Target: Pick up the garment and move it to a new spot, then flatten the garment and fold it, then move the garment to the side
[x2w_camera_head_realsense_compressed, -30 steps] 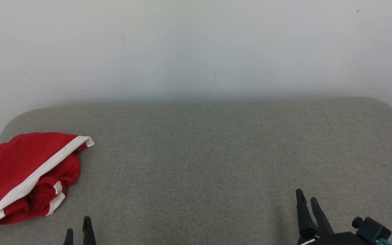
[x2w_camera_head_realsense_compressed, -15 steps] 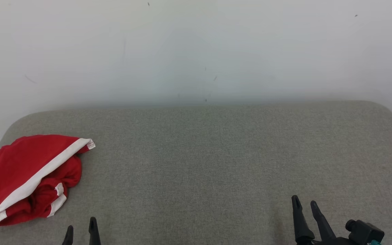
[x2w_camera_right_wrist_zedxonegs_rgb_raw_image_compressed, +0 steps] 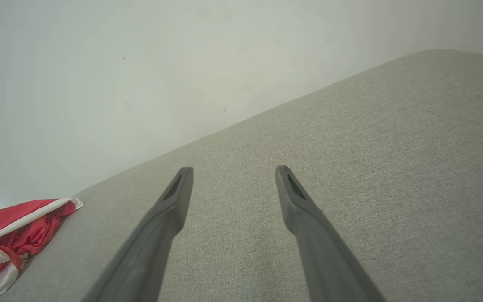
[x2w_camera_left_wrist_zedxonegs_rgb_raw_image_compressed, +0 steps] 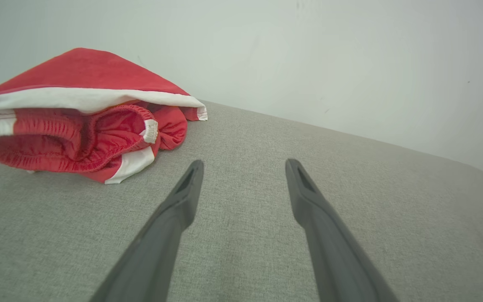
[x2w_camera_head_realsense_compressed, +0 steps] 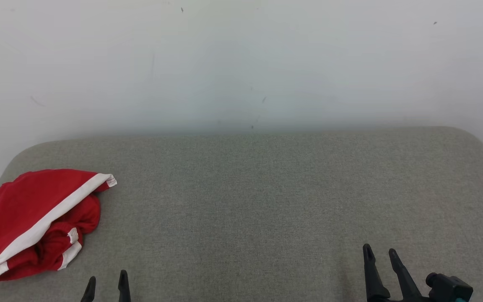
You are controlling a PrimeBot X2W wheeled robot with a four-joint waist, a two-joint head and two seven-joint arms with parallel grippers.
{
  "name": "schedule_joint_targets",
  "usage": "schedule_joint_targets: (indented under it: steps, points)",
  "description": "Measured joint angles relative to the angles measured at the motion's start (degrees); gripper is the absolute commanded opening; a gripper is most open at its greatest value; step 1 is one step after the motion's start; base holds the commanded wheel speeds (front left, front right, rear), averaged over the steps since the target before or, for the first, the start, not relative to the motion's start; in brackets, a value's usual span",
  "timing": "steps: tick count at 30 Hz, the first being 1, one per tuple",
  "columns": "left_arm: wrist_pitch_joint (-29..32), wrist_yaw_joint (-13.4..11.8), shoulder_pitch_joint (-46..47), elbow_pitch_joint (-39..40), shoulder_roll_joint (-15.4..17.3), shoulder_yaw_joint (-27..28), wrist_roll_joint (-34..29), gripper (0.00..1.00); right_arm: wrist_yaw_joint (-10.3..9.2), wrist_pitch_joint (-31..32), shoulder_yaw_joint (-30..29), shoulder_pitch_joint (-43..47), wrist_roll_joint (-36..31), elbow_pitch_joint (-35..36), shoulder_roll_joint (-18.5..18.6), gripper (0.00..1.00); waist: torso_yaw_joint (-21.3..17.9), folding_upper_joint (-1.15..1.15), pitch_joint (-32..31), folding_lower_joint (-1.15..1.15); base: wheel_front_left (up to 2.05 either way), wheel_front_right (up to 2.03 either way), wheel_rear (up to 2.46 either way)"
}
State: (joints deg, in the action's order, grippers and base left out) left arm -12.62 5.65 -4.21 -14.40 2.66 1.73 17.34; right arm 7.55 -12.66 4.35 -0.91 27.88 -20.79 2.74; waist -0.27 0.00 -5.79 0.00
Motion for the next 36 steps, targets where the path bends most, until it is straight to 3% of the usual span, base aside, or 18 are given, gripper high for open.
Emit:
schedule_joint_targets:
  steps: [22, 36]
  points:
    - [-2.4, 0.4, -0.3, -1.9, 0.1, 0.6, -8.6, 1.0, 0.0, -2.3, -0.1, 0.7, -7.7, -1.8, 0.0, 1.0, -0.1, 0.0, -1.4, 0.0, 0.0, 0.0, 0.0]
    - [-2.4, 0.4, -0.5, -1.9, 0.1, 0.5, -8.6, 1.0, 0.0, -2.5, 0.2, 0.7, -7.5, -1.9, 0.0, 1.0, -0.1, 0.0, -1.4, 0.0, 0.0, 0.0, 0.0]
